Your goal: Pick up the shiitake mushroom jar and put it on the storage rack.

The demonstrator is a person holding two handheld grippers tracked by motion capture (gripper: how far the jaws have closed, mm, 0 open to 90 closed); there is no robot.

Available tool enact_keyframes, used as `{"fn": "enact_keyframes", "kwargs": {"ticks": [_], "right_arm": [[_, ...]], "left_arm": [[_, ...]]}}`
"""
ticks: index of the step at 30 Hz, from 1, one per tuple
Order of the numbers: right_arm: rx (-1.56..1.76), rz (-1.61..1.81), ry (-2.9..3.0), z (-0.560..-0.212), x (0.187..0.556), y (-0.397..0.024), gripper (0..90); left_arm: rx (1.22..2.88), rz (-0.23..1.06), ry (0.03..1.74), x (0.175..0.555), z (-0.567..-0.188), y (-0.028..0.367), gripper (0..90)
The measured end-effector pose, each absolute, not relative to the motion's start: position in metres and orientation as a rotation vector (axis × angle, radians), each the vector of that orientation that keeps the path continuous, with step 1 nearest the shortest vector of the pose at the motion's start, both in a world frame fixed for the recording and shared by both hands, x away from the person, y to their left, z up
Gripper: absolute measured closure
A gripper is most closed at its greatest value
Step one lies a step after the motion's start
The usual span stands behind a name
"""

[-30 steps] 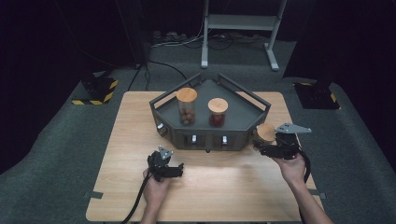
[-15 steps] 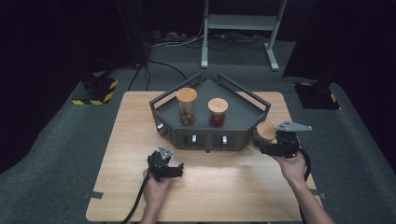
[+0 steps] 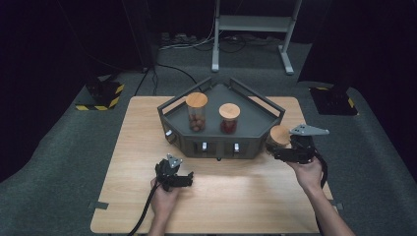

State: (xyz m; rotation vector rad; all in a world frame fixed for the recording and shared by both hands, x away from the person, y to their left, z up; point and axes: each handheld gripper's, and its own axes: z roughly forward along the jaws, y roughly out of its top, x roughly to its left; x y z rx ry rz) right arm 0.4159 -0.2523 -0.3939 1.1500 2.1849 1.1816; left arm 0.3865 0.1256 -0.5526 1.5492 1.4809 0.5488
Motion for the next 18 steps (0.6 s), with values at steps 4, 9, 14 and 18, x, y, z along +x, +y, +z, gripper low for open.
{"fn": "enact_keyframes", "kwargs": {"ticks": [4, 9, 14, 18], "right_arm": [[1.147, 1.185, 2.187, -0.3919, 0.4167, -0.2512, 25.2], [1.143, 1.186, 2.191, -0.3889, 0.4178, -0.2496, 25.2], [1.14, 1.187, 2.195, -0.3864, 0.4191, -0.2483, 25.2], [1.136, 1.187, 2.195, -0.3837, 0.42, -0.2474, 25.2]], "left_arm": [[1.55, 0.549, 1.481, 0.3865, -0.5526, 0.1256, 5.9], [1.549, 0.549, 1.481, 0.3865, -0.5526, 0.1256, 5.9], [1.549, 0.549, 1.481, 0.3865, -0.5526, 0.1256, 5.9], [1.549, 0.549, 1.481, 0.3865, -0.5526, 0.1256, 5.9]]}}
